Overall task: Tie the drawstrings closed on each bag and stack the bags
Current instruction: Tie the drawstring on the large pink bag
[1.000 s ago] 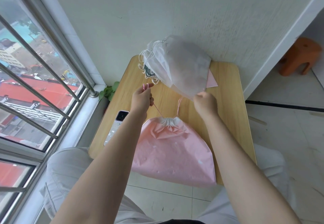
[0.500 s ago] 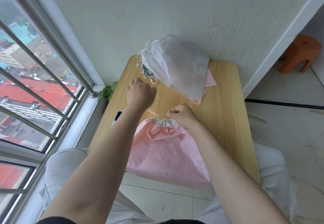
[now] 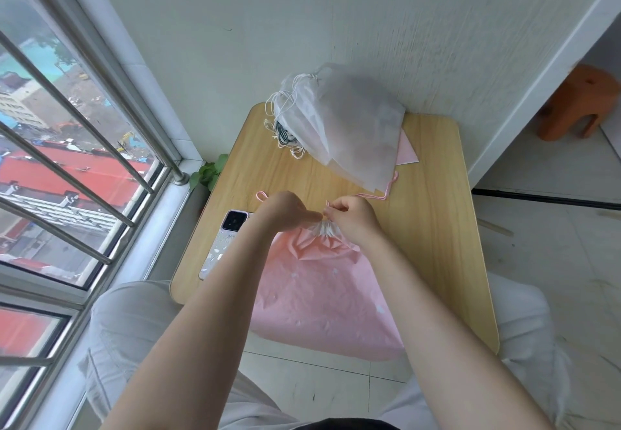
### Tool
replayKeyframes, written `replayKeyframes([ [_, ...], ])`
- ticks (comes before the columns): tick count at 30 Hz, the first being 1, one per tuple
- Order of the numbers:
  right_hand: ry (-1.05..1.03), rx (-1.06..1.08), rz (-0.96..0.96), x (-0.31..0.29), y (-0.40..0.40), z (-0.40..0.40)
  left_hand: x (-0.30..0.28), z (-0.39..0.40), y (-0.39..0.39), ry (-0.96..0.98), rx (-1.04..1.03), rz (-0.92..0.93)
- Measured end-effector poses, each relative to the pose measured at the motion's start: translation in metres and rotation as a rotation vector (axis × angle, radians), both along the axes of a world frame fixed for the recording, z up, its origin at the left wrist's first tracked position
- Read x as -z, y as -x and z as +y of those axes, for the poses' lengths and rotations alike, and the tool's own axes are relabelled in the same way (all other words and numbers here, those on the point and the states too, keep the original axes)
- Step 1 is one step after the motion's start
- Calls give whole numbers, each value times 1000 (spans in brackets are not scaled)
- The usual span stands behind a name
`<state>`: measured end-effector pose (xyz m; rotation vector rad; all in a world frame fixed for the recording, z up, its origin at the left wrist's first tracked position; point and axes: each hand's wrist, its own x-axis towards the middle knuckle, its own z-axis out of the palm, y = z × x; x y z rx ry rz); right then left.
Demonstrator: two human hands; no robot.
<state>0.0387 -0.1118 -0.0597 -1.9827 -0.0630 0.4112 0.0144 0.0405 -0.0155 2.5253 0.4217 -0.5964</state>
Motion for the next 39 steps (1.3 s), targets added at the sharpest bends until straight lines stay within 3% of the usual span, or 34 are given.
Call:
replayKeyframes([
  [8, -28, 8, -12, -5, 2, 2, 4, -11, 9, 354, -271, -246],
  [12, -4, -10, -9, -6, 1, 0, 1, -8, 14, 1029, -473, -310],
  [13, -26, 14, -10, -7, 2, -1, 1, -7, 15, 1071, -476, -311],
  [14, -68, 56, -10, -7, 1, -1, -1, -7, 14, 1022, -460, -300],
  [17, -204, 151, -67, -16, 0, 2, -6, -10, 14, 598, -299, -238],
  [18, -234, 143, -90, -18, -1, 3, -9, -11, 13, 535, -234, -203],
  [22, -330, 54, -79, -30, -2, 7, -20, -17, 16, 669, -75, -65],
  [25, -307, 19, -37, -36, -3, 7, -19, -16, 16, 698, -64, -84],
  [27, -176, -9, 8, -42, -4, 2, -15, -13, 14, 697, -146, -103],
  [30, 181, -139, -47, -51, -7, -13, -7, -10, 12, 687, -335, -173],
  [33, 172, -237, -52, -60, -5, -18, -1, -11, 12, 714, -462, -235],
  [36, 92, -484, 129, -70, 4, -17, 0, -11, 13, 710, -493, -238],
  [39, 198, -853, 373, -82, 14, -16, 1, -8, 11, 708, -465, -245],
])
